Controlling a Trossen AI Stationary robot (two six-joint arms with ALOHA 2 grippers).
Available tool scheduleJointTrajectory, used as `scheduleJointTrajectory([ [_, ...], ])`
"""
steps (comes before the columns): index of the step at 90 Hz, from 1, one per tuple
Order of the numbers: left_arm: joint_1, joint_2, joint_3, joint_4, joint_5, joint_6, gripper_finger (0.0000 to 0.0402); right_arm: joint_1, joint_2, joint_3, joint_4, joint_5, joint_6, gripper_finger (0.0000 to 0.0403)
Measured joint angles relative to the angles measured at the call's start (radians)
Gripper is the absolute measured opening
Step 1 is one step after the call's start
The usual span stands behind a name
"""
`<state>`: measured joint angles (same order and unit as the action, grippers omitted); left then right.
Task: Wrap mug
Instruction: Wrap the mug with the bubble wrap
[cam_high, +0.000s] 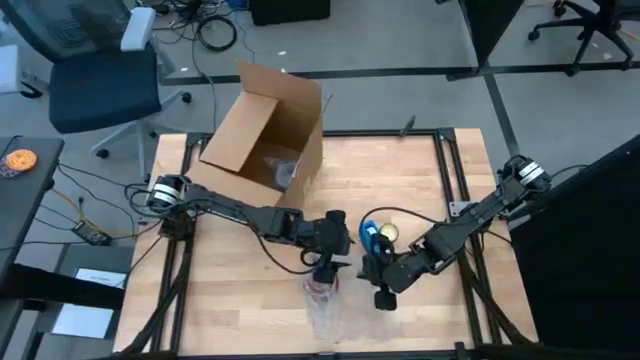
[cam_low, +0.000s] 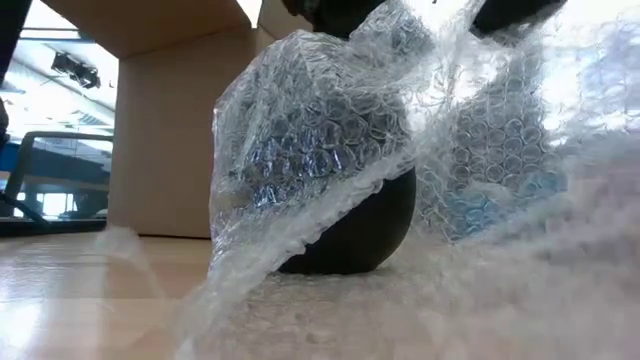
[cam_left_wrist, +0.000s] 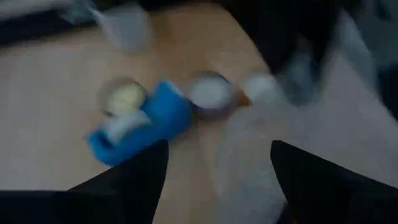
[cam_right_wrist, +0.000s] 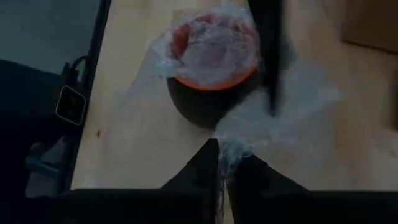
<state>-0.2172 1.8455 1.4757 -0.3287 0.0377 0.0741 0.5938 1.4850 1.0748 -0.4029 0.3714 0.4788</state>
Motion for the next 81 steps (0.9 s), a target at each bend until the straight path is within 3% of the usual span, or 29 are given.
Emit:
scheduleJointTrajectory([
  [8,0.002,0.0,0.048,-0.104,0.071,-0.013,0.027,0.0,0.0,0.0,-0.004,0.004,-0.031,0.0],
  [26,0.035,0.0,0.139,-0.354,0.079,-0.033,0.027,0.0,0.0,0.0,0.013,0.078,-0.122,0.0],
  [56,0.069,0.008,0.141,-0.288,0.095,-0.001,0.027,-0.007,0.0,0.0,0.076,0.078,-0.17,0.0],
  [81,0.04,0.01,0.141,-0.239,0.194,0.001,0.0268,-0.011,0.0,0.0,0.077,0.079,-0.167,0.0001],
])
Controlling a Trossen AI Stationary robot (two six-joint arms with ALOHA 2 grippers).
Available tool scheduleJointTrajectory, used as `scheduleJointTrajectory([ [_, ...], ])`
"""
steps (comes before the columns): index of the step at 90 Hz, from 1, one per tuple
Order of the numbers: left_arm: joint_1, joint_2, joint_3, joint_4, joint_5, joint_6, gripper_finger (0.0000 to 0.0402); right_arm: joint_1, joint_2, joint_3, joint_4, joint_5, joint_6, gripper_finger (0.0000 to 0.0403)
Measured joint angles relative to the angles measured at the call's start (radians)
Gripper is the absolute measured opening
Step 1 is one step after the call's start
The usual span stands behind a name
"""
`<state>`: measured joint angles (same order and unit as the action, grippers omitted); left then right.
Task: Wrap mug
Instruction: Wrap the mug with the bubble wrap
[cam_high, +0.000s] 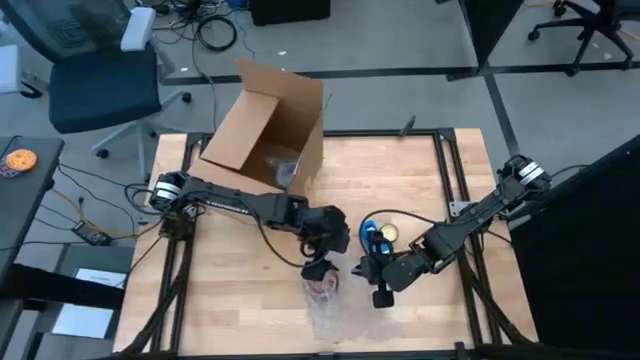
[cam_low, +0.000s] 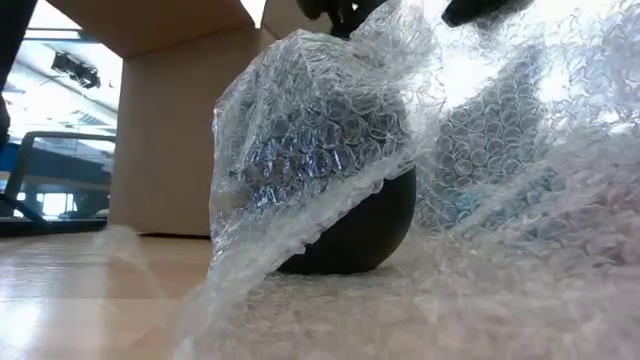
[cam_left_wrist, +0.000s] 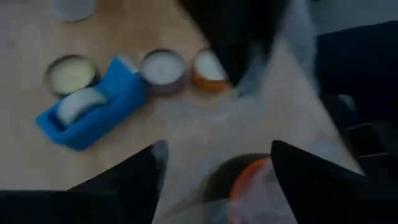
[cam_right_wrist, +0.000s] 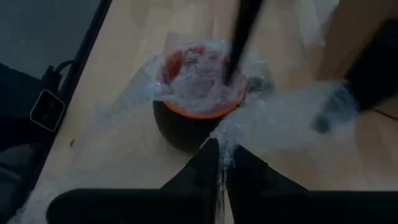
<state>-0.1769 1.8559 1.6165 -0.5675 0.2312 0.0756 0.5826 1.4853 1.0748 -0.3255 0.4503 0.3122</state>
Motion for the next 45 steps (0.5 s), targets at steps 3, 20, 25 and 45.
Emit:
scheduleJointTrajectory([
  [3,-0.004,0.009,0.0,0.007,-0.002,0.0,0.0265,-0.001,0.0,0.0,0.001,0.0,0.002,0.0003],
  [20,-0.045,0.036,0.0,0.049,-0.011,-0.001,0.0234,-0.005,0.0,0.0,0.074,0.0,0.0,0.0017],
  [25,-0.058,0.036,0.0,0.042,-0.011,-0.001,0.0218,-0.005,0.0,0.0,0.086,-0.008,0.0,0.0023],
  [45,-0.107,0.022,-0.001,0.001,-0.07,-0.004,0.0111,-0.004,0.0,0.0,0.095,-0.064,0.042,0.0056],
])
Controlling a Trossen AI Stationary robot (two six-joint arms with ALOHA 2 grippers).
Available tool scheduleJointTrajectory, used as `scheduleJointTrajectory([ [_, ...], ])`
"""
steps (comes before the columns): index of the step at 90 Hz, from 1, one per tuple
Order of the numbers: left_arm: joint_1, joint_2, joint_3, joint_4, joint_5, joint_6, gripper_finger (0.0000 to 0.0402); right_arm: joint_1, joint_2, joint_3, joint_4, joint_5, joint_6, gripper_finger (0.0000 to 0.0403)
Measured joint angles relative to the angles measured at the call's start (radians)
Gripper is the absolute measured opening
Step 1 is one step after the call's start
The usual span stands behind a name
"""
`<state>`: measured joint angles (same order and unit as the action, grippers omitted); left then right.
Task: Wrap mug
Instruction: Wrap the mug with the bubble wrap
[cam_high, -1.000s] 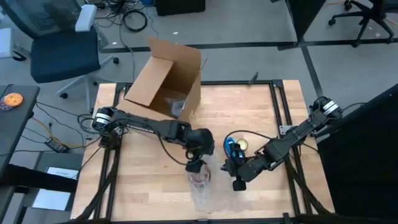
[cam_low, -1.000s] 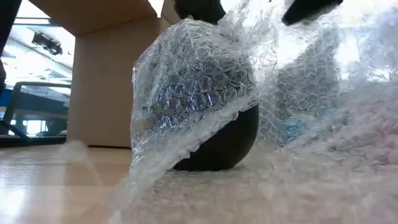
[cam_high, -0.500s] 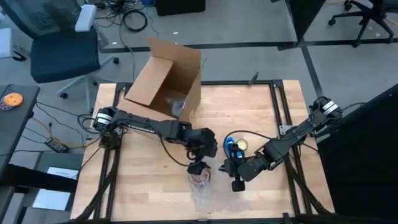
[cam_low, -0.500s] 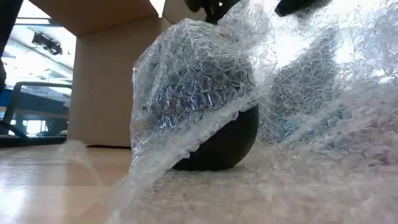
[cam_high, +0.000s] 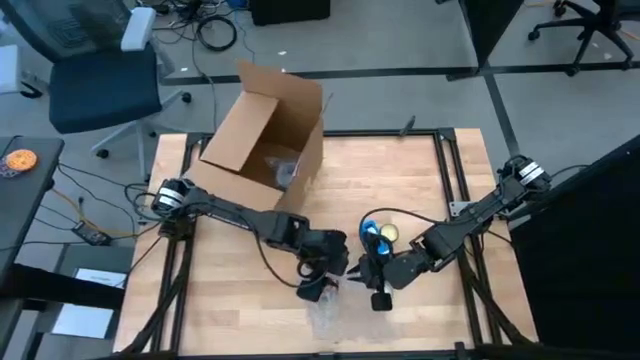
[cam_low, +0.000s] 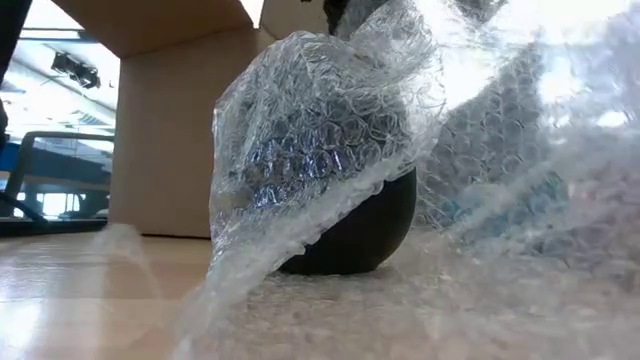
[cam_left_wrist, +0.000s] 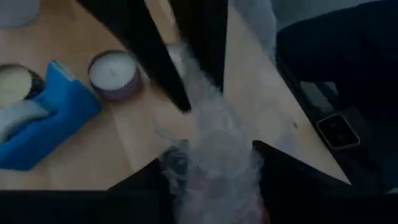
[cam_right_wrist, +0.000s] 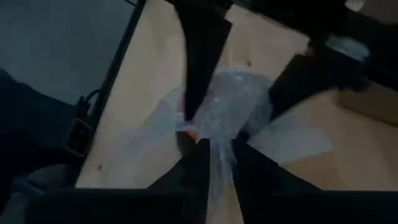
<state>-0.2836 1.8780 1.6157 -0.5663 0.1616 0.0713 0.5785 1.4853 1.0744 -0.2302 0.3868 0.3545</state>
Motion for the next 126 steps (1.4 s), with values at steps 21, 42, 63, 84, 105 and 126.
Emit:
scheduleJointTrajectory([
  [21,-0.051,-0.018,0.0,-0.072,-0.072,-0.031,0.0007,0.042,0.0,0.082,-0.073,-0.064,0.089,0.0105],
  [42,-0.105,-0.018,0.0,-0.126,-0.232,-0.079,0.0001,0.22,0.0,0.154,-0.251,-0.068,0.436,0.0143],
  [63,-0.109,-0.018,0.0,-0.126,-0.32,-0.132,0.0,0.404,0.066,0.123,-0.267,0.004,0.813,0.0198],
  [84,-0.108,-0.018,0.0,-0.139,-0.363,-0.14,0.0,0.409,0.236,0.114,-0.141,0.036,0.95,0.0266],
  [105,-0.107,-0.018,0.0,-0.191,-0.369,-0.135,0.0,0.359,0.349,0.115,0.075,0.03,0.884,0.0283],
  [126,-0.105,-0.018,0.0,-0.204,-0.378,-0.16,0.0,0.347,0.365,0.143,0.124,0.041,0.781,0.0267],
])
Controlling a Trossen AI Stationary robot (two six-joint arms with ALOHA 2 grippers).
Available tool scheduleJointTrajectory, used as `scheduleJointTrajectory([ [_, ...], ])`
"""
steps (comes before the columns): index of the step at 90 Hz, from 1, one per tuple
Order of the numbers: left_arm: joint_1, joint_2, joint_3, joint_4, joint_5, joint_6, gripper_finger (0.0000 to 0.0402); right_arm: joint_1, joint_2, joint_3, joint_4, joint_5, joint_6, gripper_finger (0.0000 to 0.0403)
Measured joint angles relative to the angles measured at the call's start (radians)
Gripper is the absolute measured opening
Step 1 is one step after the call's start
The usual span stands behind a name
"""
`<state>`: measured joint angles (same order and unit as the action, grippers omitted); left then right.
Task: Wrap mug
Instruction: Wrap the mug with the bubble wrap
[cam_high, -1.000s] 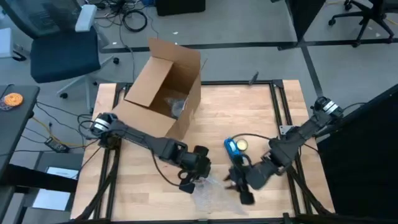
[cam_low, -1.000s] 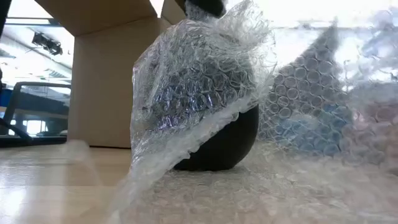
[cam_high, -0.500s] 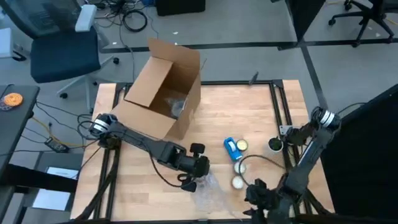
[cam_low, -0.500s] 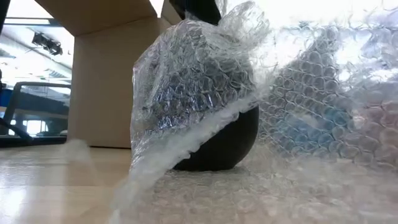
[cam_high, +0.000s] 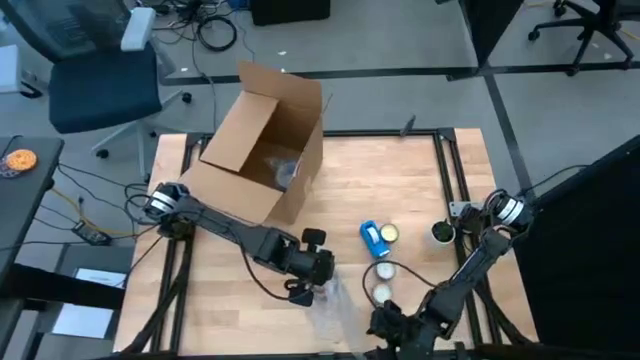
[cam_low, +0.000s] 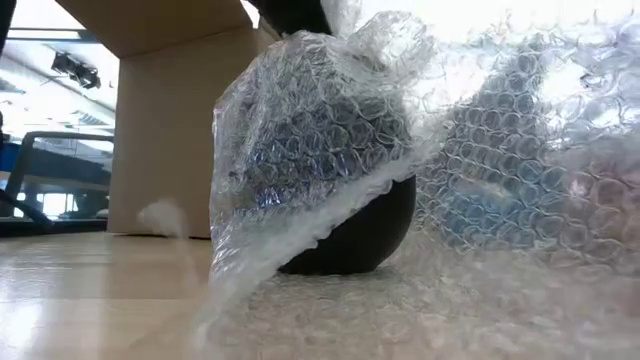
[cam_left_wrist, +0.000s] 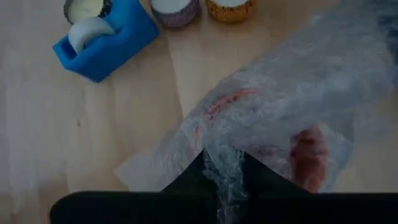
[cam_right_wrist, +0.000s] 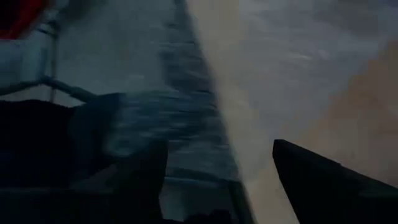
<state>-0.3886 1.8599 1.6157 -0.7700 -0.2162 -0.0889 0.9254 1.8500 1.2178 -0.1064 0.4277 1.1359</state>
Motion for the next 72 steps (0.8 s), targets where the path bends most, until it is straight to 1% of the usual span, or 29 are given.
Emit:
scheduleJointTrajectory([
  [7,0.006,0.0,0.0,0.001,-0.043,-0.019,0.0,0.008,-0.001,0.045,-0.004,0.029,-0.089,0.0264],
  [15,0.023,0.0,0.0,0.0,-0.085,-0.049,0.0,0.019,-0.002,0.096,-0.046,0.087,-0.195,0.0261],
  [26,0.048,0.0,0.0,-0.005,-0.092,-0.091,0.0,0.03,-0.003,0.141,-0.12,0.172,-0.307,0.0255],
  [39,0.074,0.0,0.0,-0.01,-0.092,-0.131,0.0,0.03,-0.003,0.14,-0.166,0.291,-0.397,0.0249],
  [51,0.093,0.0,0.0,-0.009,-0.092,-0.162,0.0,0.018,-0.003,0.14,-0.134,0.381,-0.528,0.0248],
  [61,0.108,0.0,0.0,-0.01,-0.092,-0.202,0.0,0.0,0.0,0.14,-0.049,0.385,-0.657,0.0248],
  [72,0.121,0.0,0.0,-0.011,-0.091,-0.211,0.0,-0.028,0.043,0.141,0.071,0.412,-0.816,0.0247],
])
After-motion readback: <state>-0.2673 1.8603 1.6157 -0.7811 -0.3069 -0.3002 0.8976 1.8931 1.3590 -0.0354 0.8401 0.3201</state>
